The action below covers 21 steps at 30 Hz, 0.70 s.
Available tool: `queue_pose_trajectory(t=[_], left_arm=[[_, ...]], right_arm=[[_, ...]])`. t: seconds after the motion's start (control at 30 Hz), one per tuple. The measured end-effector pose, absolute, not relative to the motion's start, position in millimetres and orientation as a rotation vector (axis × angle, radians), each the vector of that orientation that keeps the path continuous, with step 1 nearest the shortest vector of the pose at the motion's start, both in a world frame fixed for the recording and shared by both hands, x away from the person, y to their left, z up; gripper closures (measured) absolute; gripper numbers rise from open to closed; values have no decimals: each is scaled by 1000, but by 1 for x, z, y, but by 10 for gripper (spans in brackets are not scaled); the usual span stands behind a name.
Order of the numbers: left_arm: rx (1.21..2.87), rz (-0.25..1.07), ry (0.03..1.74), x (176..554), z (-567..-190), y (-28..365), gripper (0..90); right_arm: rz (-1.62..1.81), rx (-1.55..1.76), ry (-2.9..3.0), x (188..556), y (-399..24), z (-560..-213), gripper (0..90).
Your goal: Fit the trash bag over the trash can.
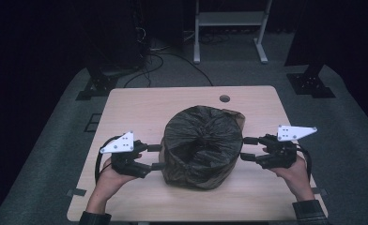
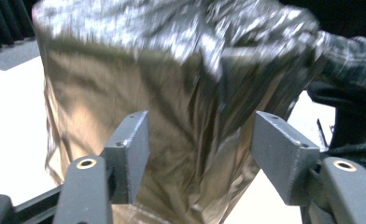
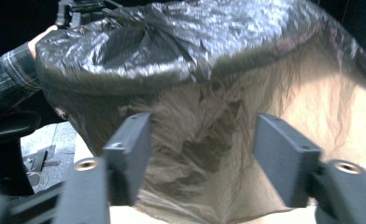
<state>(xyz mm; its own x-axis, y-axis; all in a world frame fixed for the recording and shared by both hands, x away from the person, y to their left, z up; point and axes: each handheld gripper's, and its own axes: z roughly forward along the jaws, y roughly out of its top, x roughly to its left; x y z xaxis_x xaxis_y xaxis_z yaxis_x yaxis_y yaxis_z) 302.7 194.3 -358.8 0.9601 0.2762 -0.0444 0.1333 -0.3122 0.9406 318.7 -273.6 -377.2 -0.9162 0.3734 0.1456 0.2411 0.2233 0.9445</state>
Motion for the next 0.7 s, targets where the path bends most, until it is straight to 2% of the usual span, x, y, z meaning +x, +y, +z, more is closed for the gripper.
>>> queue_pose_trajectory(t=[0.13,0.23,0.4,0.7], left_arm=[[1880,155,298,301,-343,191,214],[1884,173,306,304,-331,186,138],[1888,167,337,312,-311,177,13],[1903,176,309,332,-282,158,0]], right_arm=[[1750,589,2366,320,-269,-372,166],[1728,560,2410,324,-263,-369,103],[1750,506,2438,327,-256,-367,97],[1758,458,2482,332,-248,-368,95]])
